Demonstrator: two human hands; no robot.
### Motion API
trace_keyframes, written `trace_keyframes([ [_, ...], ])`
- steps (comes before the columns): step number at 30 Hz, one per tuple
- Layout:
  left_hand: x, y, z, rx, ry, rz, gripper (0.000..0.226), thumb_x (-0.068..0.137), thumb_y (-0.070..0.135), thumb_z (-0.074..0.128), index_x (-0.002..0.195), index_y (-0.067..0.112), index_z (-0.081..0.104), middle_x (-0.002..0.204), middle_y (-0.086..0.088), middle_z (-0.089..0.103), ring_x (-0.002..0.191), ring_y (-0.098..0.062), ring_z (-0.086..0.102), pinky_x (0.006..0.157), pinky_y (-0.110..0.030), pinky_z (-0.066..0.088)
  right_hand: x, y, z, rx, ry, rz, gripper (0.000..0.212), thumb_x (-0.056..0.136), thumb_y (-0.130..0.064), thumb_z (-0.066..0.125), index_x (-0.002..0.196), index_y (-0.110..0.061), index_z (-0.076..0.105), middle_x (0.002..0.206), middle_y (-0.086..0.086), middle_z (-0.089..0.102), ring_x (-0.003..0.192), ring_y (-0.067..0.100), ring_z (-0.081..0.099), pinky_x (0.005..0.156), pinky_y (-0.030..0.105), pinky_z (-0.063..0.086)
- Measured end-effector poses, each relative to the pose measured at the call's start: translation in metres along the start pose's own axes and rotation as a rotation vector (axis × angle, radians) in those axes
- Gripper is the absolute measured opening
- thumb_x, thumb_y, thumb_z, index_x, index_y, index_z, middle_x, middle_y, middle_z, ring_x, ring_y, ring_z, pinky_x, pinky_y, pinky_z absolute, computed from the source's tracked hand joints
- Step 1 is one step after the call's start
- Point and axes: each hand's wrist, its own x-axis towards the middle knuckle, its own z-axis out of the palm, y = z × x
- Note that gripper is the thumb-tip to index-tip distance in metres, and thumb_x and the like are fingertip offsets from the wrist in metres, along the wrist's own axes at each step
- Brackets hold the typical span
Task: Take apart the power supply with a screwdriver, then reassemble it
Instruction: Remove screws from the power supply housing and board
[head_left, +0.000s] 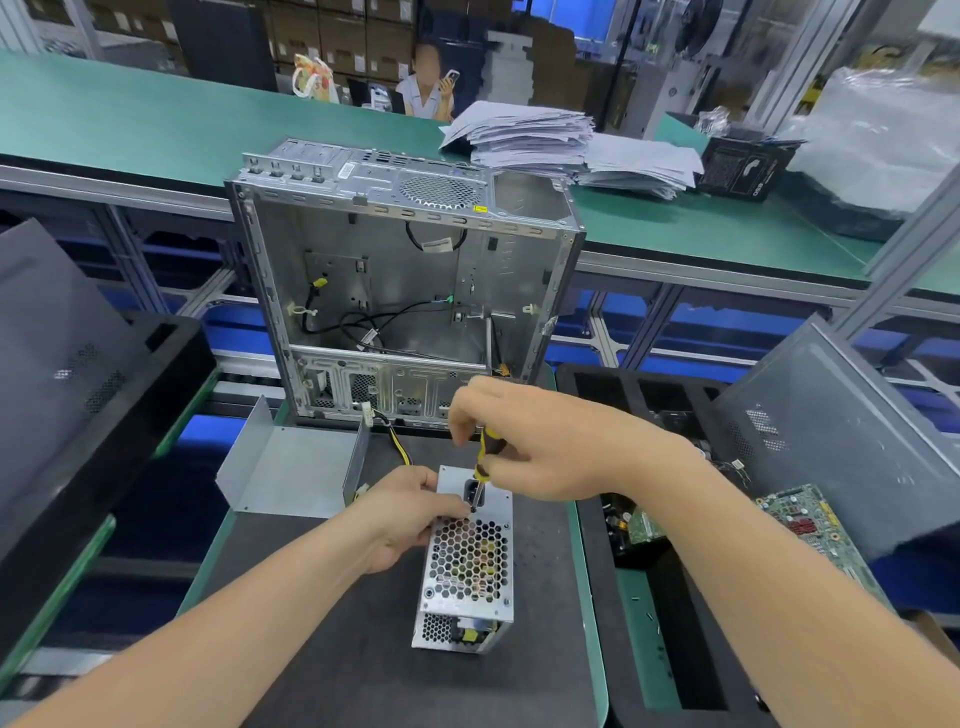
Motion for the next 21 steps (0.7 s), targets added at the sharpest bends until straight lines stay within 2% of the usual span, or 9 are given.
trace_keyframes([
  [2,0.001,0.000,0.000,-0.017,-0.009,-0.004,0.020,0.091,-0.005,0.072,0.104,0.002,0.059,0.070,-0.007,0.072,0.047,-0.007,0.063,0.045,-0.018,0.048,0.000,0.001,-0.001,0.022,-0.001,0.022,0.016,0.101,-0.017,0.057,0.111,-0.028,0.050,0.103,-0.010,0.059,0.085,0.005,0.057,0.071,0.030,0.049],
  [4,0.002,0.000,0.000,-0.022,-0.017,-0.007,0.019,0.091,-0.005,0.071,0.104,0.003,0.059,0.070,-0.007,0.073,0.052,-0.010,0.066,0.049,-0.021,0.051,0.003,0.002,0.000,-0.039,0.047,0.058,0.008,0.104,-0.028,0.060,0.107,-0.026,0.053,0.089,-0.011,0.060,0.078,0.004,0.057,0.064,0.030,0.044],
  [8,0.005,-0.001,-0.002,-0.010,-0.013,-0.014,0.019,0.090,-0.003,0.073,0.102,0.004,0.060,0.082,-0.012,0.075,0.063,-0.015,0.070,0.056,-0.026,0.055,0.011,-0.001,0.004,-0.195,0.174,0.250,0.043,0.102,-0.060,0.054,0.094,-0.018,0.057,0.067,-0.006,0.052,0.064,0.014,0.053,0.051,0.031,0.031],
  [12,0.005,-0.001,-0.002,-0.005,-0.012,-0.021,0.021,0.090,-0.002,0.074,0.107,0.002,0.062,0.089,-0.016,0.075,0.069,-0.018,0.069,0.058,-0.027,0.055,0.018,-0.009,0.012,-0.438,0.260,0.353,0.058,0.101,-0.071,0.041,0.070,-0.022,0.045,0.060,-0.004,0.045,0.059,0.020,0.048,0.051,0.031,0.027],
  [14,0.005,-0.001,-0.002,0.002,-0.007,-0.021,0.024,0.090,-0.001,0.075,0.110,0.001,0.062,0.090,-0.016,0.072,0.064,-0.016,0.064,0.055,-0.025,0.054,0.021,-0.012,0.015,-0.476,0.283,0.366,0.061,0.103,-0.069,0.039,0.064,-0.022,0.040,0.058,-0.004,0.043,0.058,0.021,0.048,0.052,0.031,0.028],
  [16,0.004,0.000,-0.003,-0.004,-0.004,-0.021,0.024,0.090,-0.002,0.075,0.110,0.001,0.062,0.087,-0.015,0.071,0.059,-0.013,0.062,0.054,-0.023,0.053,0.021,-0.011,0.016,-0.426,0.289,0.344,0.058,0.105,-0.064,0.041,0.065,-0.022,0.045,0.059,-0.004,0.045,0.059,0.021,0.049,0.054,0.031,0.033],
  [18,0.003,0.000,-0.003,-0.009,-0.007,-0.022,0.024,0.090,-0.002,0.074,0.111,0.000,0.062,0.087,-0.015,0.072,0.060,-0.014,0.065,0.054,-0.023,0.053,0.016,-0.007,0.011,-0.240,0.227,0.244,0.039,0.105,-0.053,0.050,0.083,-0.022,0.059,0.072,-0.006,0.056,0.071,0.018,0.056,0.060,0.034,0.042],
  [20,0.002,0.000,-0.002,-0.006,-0.010,-0.022,0.027,0.091,-0.003,0.073,0.115,-0.003,0.062,0.089,-0.016,0.072,0.066,-0.017,0.065,0.056,-0.025,0.054,0.011,-0.005,0.005,-0.031,0.111,0.128,0.011,0.104,-0.033,0.057,0.105,-0.023,0.062,0.093,-0.008,0.066,0.085,0.013,0.062,0.072,0.035,0.052],
  [21,0.002,0.000,-0.002,-0.003,-0.012,-0.018,0.026,0.091,-0.003,0.073,0.115,-0.003,0.063,0.090,-0.017,0.071,0.069,-0.019,0.063,0.057,-0.026,0.054,0.008,-0.004,0.004,0.027,0.073,0.094,0.007,0.104,-0.026,0.058,0.110,-0.022,0.061,0.097,-0.008,0.068,0.087,0.010,0.063,0.076,0.034,0.054],
])
